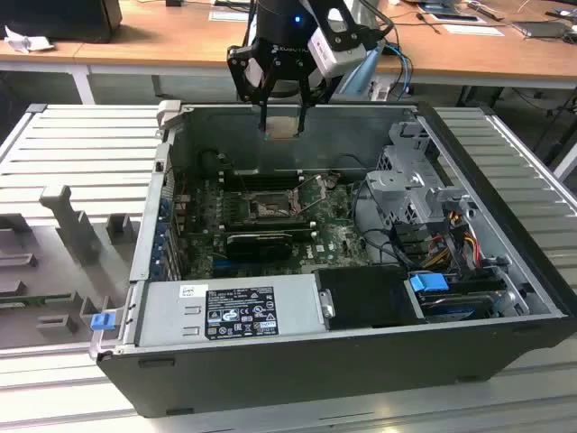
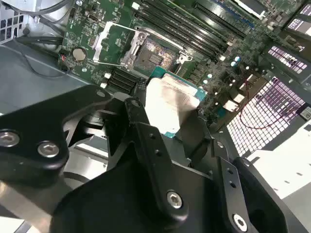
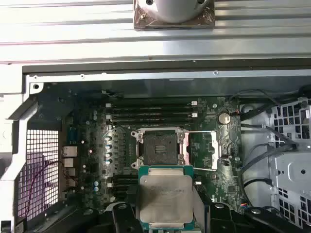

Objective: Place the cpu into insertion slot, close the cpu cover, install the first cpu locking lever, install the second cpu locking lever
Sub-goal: 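Place the cpu into insertion slot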

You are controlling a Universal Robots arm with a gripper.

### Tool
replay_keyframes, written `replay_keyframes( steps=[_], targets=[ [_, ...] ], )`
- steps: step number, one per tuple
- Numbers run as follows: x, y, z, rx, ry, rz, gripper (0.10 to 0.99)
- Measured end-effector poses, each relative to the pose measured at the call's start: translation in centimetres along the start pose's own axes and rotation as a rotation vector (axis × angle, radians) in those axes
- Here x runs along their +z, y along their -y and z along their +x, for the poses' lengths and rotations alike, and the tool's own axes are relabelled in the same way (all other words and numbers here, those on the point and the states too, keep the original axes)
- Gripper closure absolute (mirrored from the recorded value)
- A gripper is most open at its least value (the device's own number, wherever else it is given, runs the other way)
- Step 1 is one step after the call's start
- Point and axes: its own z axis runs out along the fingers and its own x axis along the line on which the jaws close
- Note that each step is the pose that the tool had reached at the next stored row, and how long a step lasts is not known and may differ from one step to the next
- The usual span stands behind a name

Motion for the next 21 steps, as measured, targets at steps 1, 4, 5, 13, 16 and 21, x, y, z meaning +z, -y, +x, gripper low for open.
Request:
replay_keyframes(
  steps=[1,4,5,13,16,21],
  targets=[
    [0.00,0.00,-0.01,0.010,0.0008,0.000,0.561],
    [0.05,0.01,0.00,0.081,0.0071,-0.001,0.561],
    [0.07,0.01,0.00,0.082,0.0071,-0.001,0.561],
    [0.21,0.03,-0.01,0.096,0.0085,-0.002,0.561],
    [0.28,0.04,0.00,0.121,0.0108,-0.001,0.561],
    [0.35,0.04,0.00,0.156,0.0139,-0.001,0.561]
  ],
)
